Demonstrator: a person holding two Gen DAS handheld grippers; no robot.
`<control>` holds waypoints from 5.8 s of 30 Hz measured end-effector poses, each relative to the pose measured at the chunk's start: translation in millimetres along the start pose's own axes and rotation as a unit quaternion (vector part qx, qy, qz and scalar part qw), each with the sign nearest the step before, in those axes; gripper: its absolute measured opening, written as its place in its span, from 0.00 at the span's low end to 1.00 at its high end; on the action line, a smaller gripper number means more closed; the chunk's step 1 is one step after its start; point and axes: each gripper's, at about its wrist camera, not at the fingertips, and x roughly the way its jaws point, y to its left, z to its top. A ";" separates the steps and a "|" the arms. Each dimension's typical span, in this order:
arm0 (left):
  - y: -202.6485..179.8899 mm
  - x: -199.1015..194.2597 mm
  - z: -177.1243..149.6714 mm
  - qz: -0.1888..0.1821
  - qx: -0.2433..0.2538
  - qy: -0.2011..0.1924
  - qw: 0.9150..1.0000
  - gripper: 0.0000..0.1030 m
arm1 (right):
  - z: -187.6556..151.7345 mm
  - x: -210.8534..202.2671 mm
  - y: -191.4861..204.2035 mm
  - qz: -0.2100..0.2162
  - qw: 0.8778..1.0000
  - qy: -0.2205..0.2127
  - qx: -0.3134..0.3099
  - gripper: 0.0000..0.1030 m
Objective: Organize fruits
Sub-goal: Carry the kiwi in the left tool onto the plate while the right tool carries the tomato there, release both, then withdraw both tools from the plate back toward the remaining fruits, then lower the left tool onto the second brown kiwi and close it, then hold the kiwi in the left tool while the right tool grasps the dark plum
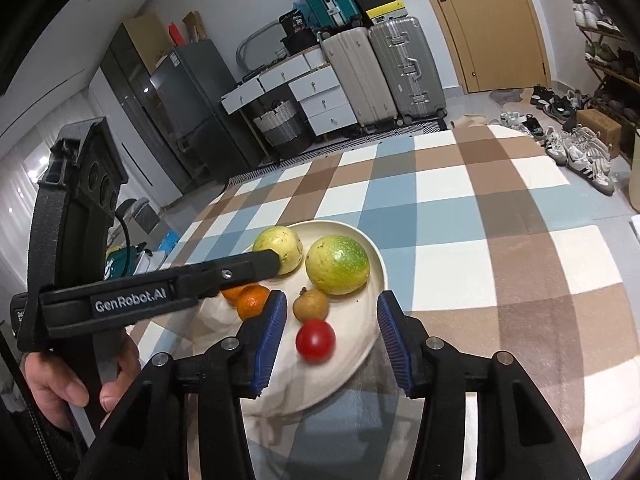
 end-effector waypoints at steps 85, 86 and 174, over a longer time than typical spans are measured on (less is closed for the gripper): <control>-19.4 -155.7 -279.1 0.092 0.037 -0.004 0.995 0.99 | -155.4 -151.8 97.5 -0.003 0.998 -0.039 -0.054 0.99; -19.8 -153.4 -280.0 0.093 0.037 -0.002 0.995 0.99 | -155.9 -152.1 97.4 -0.003 0.998 -0.039 -0.055 0.99; 21.0 -198.3 -299.6 0.022 -0.010 -0.037 0.999 0.22 | -198.9 -95.2 111.2 -0.036 0.993 0.039 -0.108 0.26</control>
